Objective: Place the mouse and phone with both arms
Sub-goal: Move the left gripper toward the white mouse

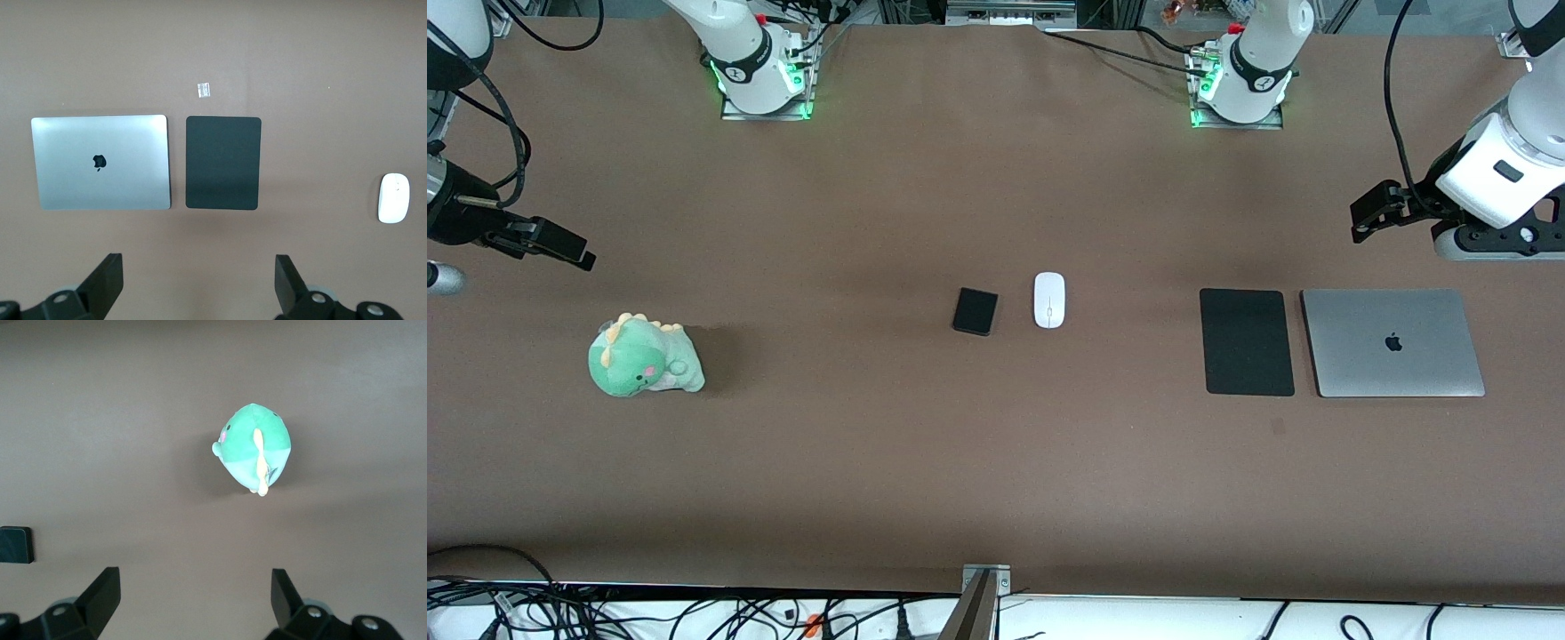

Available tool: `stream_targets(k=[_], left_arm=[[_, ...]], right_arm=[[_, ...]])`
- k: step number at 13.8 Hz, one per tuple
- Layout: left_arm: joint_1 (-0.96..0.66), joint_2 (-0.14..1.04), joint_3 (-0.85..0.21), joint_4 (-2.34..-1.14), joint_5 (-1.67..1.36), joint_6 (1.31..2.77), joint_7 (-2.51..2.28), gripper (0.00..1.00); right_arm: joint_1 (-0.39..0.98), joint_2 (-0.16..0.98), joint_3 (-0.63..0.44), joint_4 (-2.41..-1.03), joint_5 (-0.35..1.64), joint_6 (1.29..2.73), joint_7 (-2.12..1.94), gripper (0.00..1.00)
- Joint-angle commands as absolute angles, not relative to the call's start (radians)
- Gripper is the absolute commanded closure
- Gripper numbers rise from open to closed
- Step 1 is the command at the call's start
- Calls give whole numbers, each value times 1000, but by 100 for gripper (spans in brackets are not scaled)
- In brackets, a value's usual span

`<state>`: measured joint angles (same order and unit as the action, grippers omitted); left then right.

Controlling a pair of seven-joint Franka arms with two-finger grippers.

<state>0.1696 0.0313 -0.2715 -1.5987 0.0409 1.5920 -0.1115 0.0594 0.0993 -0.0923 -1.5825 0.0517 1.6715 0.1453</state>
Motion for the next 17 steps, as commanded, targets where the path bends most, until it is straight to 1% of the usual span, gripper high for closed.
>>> stream_targets(k=[1, 7, 13, 17], left_arm=[[166, 31, -278, -1598, 15, 1589, -104, 0], [144, 75, -320, -1597, 15, 1595, -110, 0], [141, 162, -454, -1600, 29, 1670, -279, 0], [55, 221, -463, -1598, 57, 1726, -428, 0]], right_arm=[[54, 97, -83, -1569, 43, 1655, 133, 0], [64, 101, -83, -1572, 43, 1632, 137, 0], [86, 106, -83, -1582, 43, 1617, 144, 0], [92, 109, -81, -1594, 43, 1606, 149, 0]])
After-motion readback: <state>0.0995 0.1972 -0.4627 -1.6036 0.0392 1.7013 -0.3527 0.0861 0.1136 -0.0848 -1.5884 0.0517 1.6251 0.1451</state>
